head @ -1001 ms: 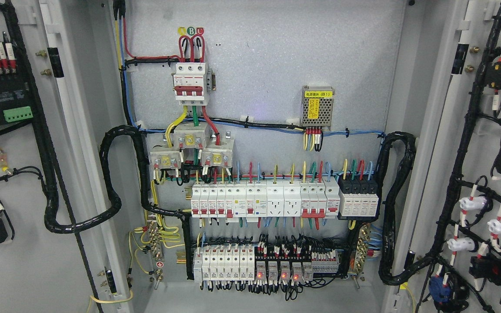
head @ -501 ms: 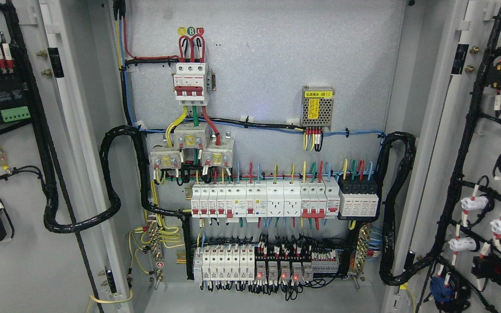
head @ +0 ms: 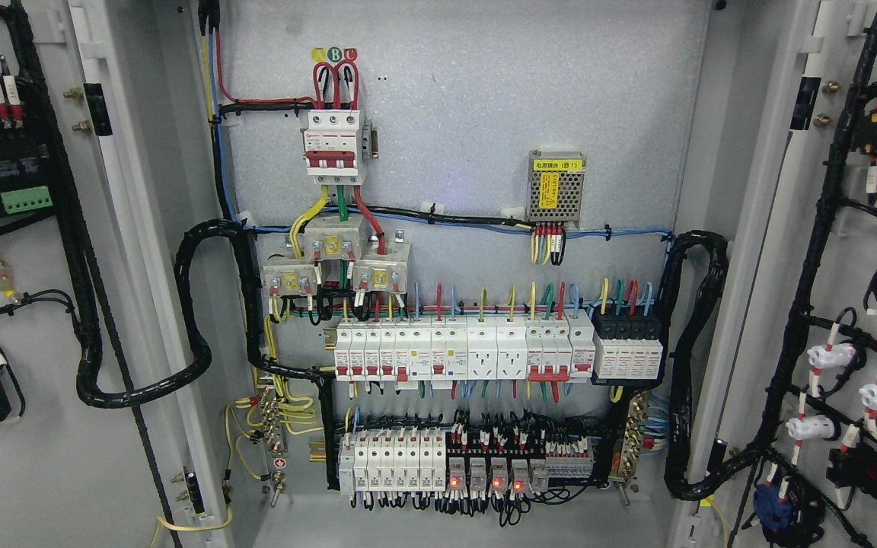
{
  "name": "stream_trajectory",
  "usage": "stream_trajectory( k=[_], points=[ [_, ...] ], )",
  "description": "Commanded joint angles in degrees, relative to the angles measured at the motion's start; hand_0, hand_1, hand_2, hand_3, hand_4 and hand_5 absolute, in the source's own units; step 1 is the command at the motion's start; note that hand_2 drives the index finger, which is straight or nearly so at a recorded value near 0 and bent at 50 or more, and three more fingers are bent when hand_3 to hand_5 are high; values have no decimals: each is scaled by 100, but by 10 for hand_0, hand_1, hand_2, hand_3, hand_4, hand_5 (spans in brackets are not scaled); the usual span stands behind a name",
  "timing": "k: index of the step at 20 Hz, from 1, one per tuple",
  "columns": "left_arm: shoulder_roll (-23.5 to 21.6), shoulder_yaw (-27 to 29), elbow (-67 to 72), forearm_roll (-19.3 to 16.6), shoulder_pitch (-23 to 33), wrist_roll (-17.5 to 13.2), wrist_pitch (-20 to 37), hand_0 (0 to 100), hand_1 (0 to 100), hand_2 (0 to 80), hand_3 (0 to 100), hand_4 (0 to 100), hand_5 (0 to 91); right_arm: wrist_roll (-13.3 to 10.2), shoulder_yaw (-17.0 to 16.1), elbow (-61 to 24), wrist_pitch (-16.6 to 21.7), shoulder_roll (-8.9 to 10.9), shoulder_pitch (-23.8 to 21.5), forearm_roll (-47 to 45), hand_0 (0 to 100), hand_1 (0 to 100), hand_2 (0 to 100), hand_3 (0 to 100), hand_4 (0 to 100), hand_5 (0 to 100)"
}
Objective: Open door with both hands
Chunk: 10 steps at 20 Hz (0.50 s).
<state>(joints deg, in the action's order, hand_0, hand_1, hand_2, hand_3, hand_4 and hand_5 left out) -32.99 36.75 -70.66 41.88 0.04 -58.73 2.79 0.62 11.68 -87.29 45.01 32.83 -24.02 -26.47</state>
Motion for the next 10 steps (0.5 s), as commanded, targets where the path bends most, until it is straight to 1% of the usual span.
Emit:
stream_trajectory(
  k=[1,6,8,10],
  points=[
    [20,-37,-308,-5,83,2,19,296,0,27,27,37,0,0,44,-7,-1,-4,11,10,219,0,0,0,0,0],
    [266,-115,-834,-13,110,28,19,296,0,27,27,37,0,9,62,-104,-1,-92,64,54,218,0,0,0,0,0],
    [336,-221,-1045,-13,127,46,28,296,0,27,27,37,0,9,71,-104,-1,-276,134,54,218,0,0,0,0,0],
    [398,-282,-1186,-13,145,150,28,296,0,27,27,37,0,17,97,-104,-1,-513,221,63,218,0,0,0,0,0]
  ],
)
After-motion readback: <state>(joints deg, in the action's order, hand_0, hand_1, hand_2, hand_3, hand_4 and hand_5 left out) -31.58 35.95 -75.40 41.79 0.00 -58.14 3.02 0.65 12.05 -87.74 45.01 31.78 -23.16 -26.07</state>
